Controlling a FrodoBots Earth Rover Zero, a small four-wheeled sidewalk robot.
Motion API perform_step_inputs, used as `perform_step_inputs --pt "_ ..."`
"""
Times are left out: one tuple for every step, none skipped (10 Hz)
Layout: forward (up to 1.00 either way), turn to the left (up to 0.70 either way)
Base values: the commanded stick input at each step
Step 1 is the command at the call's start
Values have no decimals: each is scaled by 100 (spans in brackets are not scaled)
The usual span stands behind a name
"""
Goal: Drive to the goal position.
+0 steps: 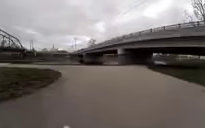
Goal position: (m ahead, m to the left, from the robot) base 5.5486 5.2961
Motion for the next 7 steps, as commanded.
perform_step_inputs --pt "100 0" --pt "100 0" --pt "100 0" --pt "100 0" --pt "100 0" --pt "100 0" --pt "100 0"
